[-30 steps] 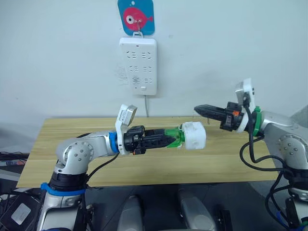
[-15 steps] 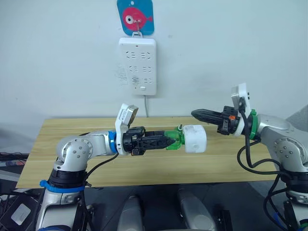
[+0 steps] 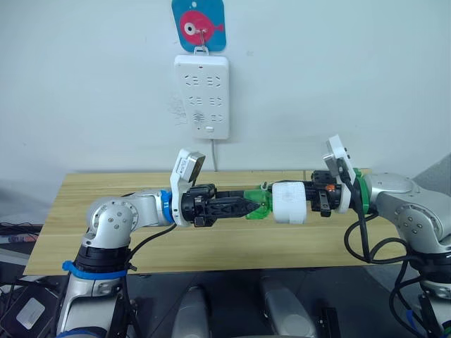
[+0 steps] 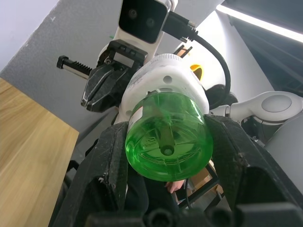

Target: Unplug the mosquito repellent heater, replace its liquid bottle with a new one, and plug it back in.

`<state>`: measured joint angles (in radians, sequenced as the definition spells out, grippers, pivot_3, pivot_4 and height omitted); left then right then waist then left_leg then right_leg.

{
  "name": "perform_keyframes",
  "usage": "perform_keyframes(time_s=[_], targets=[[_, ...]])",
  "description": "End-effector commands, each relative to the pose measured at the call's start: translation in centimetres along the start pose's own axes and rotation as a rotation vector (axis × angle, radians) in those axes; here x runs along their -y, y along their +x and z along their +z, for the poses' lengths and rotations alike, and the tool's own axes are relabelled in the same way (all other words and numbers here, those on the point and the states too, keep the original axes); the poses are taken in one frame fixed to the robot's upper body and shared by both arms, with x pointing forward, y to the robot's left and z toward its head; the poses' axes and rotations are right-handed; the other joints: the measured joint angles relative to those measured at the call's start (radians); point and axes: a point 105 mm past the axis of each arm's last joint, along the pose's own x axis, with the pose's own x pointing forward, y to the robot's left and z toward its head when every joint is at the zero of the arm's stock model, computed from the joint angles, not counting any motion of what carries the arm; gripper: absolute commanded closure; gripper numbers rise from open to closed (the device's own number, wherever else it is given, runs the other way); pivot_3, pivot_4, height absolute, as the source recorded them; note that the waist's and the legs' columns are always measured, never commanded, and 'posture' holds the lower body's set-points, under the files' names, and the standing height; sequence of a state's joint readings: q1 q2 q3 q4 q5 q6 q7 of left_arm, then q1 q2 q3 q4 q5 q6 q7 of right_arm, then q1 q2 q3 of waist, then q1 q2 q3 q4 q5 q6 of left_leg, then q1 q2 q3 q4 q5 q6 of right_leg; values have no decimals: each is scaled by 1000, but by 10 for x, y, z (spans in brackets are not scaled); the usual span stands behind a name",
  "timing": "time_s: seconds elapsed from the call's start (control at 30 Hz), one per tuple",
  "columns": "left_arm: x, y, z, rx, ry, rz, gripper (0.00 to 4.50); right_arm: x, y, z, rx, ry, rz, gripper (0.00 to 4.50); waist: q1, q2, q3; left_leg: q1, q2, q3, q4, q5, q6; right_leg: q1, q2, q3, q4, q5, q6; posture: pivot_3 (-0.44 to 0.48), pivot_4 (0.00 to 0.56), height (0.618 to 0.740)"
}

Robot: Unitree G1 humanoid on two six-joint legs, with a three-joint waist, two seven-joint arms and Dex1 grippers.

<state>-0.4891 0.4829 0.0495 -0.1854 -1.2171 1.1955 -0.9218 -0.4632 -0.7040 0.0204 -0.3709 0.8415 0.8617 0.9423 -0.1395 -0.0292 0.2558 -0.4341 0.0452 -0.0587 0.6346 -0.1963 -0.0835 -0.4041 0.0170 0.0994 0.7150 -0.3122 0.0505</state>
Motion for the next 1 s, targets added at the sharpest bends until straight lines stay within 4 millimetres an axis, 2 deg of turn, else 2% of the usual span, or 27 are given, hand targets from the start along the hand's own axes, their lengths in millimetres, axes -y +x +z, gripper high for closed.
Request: perform_keyframes(time_s=[0.03,0.3,0.5,0.63,1.0], targets=[[-1,-1,12,50,53,24,2259,-15,-3,9,15,-29,54,4500,0,0,0,0,0,0,0,0,0,0,0,0,0,0,0,-196,208,725],[-16,-3,23,104,109,120,2259,-30,-9,9,32,30,59,4500,-1,0,0,0,0,0,0,0,0,0,0,0,0,0,0,-197,212,725],[-26,-5,18,55,165,179,2259,-41,-10,21,65,28,70,4500,0,0,0,0,0,0,0,0,0,0,0,0,0,0,0,-203,215,725],[-23,-3,11,2,184,153,2259,-34,-8,34,114,20,33,4500,-1,0,0,0,0,0,0,0,0,0,0,1,0,0,1,-206,215,725],[-5,0,0,-73,188,49,2259,-10,-6,40,117,17,-19,4500,0,0,0,0,0,0,0,0,0,0,0,0,-1,0,1,-193,212,725]])
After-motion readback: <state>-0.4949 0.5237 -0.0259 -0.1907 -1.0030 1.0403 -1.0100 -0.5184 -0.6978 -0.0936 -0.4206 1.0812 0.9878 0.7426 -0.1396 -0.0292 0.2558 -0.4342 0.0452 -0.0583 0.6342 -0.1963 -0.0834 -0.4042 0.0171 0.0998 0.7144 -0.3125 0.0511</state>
